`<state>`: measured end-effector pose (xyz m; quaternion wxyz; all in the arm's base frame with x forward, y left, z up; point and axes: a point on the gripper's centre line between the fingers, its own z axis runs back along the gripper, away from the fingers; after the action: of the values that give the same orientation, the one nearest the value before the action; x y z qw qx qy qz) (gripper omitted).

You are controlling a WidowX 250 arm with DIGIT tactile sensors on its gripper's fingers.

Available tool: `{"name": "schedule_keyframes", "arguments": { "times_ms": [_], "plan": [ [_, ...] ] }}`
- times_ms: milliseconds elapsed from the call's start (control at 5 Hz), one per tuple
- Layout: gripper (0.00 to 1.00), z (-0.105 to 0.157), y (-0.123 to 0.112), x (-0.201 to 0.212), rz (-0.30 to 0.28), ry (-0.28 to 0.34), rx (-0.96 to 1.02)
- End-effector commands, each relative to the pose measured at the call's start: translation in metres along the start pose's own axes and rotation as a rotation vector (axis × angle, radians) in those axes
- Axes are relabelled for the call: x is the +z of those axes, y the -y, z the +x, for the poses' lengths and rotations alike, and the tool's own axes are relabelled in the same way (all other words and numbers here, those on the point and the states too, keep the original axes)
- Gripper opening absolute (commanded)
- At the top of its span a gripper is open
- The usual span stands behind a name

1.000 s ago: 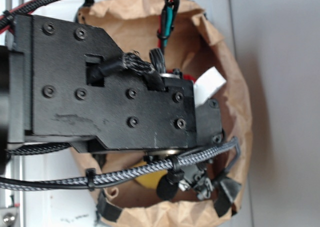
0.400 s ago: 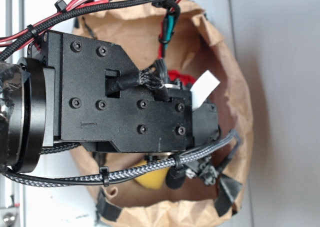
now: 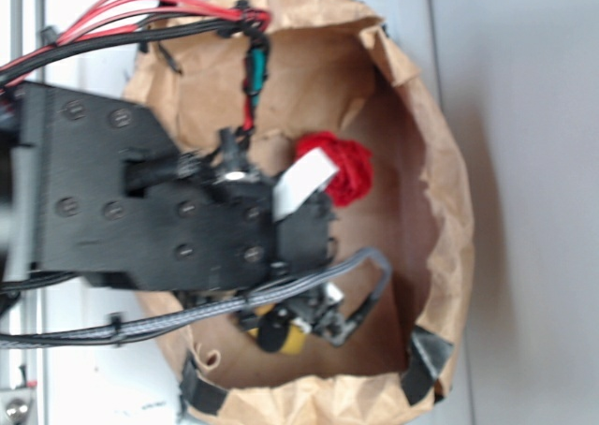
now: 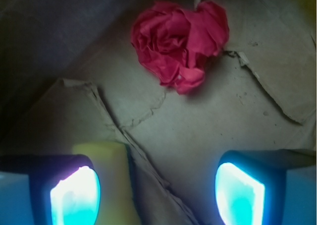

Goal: Grab the green sponge.

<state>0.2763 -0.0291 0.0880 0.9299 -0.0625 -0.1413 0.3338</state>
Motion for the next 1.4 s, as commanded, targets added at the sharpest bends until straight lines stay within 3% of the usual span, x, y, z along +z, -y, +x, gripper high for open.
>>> {"name": "schedule_keyframes", "arguments": {
  "times_ms": [0, 800, 1200],
  "plan": [
    [1.00, -0.006, 0.019, 0.008, -0.041, 0.054, -0.022],
    [1.00, -0.030, 0.043, -0.003, -0.037, 0.037, -0.024],
    [1.00, -0.021, 0.052, -0.019, -0.030, 0.025, -0.010]
  ]
}}
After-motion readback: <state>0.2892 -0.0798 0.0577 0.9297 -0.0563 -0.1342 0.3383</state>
